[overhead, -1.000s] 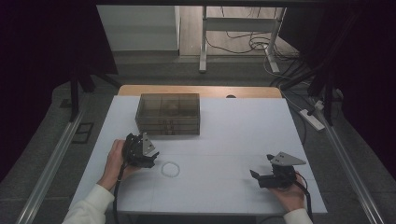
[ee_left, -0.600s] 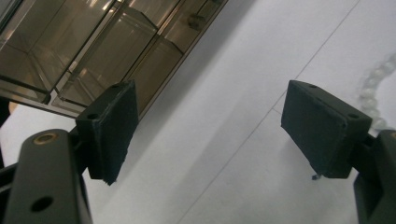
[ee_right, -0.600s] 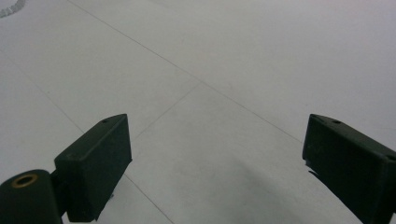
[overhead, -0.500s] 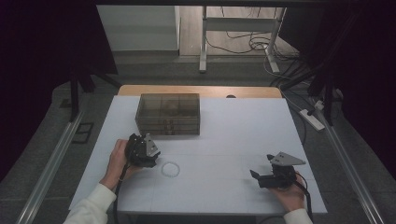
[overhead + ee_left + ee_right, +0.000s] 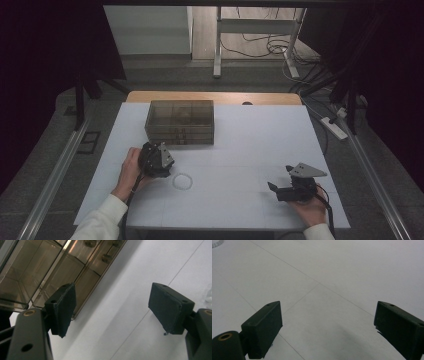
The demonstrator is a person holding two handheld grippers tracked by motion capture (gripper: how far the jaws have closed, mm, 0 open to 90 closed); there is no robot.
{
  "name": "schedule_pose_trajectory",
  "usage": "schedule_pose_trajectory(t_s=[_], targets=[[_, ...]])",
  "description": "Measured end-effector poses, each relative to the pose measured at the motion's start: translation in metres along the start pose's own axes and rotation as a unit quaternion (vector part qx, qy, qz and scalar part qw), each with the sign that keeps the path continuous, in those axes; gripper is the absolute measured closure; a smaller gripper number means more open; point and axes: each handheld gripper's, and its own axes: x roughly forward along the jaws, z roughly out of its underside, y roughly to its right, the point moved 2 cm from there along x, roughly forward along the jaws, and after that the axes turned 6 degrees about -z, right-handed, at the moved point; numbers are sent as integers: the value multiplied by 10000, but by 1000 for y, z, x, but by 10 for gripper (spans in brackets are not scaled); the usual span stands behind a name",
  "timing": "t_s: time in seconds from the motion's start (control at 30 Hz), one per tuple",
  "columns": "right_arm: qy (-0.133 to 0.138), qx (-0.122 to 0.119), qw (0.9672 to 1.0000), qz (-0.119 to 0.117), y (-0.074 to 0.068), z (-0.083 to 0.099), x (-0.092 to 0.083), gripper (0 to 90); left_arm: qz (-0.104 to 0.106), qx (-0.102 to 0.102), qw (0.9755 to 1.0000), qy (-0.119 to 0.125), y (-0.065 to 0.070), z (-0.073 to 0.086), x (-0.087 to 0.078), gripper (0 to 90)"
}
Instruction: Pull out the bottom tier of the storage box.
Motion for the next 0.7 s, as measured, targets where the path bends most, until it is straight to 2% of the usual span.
schedule_pose_trajectory(t_s=[0.7], targets=[[-23,-1,10000,11,0,0,0,78,-188,131,9997,3,3,-8,9,265]])
